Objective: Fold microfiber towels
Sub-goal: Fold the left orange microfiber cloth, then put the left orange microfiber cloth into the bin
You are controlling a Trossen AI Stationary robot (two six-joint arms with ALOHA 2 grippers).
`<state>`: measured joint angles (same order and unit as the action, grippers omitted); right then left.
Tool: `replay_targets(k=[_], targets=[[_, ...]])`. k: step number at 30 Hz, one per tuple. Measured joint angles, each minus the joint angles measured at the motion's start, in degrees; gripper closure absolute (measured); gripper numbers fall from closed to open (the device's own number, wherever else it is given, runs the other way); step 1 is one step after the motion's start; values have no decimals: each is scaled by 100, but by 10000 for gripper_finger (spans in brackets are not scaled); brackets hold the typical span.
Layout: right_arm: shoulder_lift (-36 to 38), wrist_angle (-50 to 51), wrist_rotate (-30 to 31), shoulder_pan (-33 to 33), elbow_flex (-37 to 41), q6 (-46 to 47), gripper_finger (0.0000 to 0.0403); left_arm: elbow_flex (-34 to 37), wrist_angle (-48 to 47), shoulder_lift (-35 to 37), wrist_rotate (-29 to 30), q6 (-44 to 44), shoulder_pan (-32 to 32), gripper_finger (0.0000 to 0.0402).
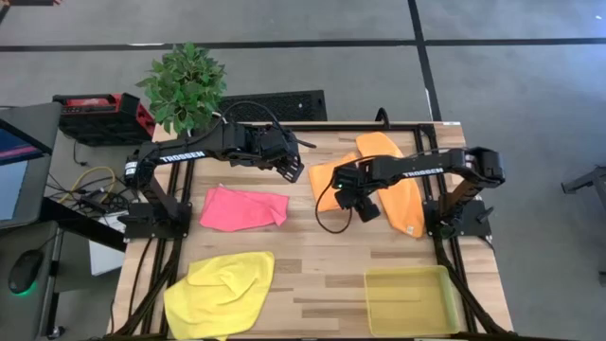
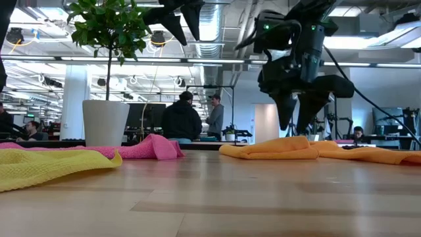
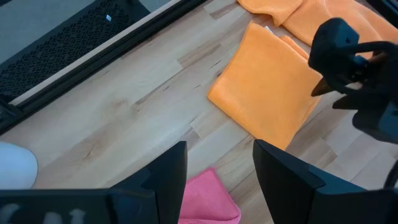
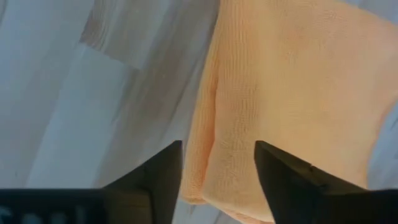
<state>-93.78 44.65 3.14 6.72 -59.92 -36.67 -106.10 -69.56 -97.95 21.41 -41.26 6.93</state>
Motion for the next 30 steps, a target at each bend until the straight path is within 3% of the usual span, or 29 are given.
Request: replay_targets(k=[4,20,24,30], targets=[[-360,-38,24,7,2,52,149,0,2,0,-2,-6,1,226],[-1219,-49,540,-7,-25,360,154,0,2,0,-15,-17,1,226],[-1225,-46,517,-4,-12,420,195,0,4,0,-17,-32,0,226],[-1234,-68,504,-4,-2,715,299,0,4,0,-21,-37,1,226]])
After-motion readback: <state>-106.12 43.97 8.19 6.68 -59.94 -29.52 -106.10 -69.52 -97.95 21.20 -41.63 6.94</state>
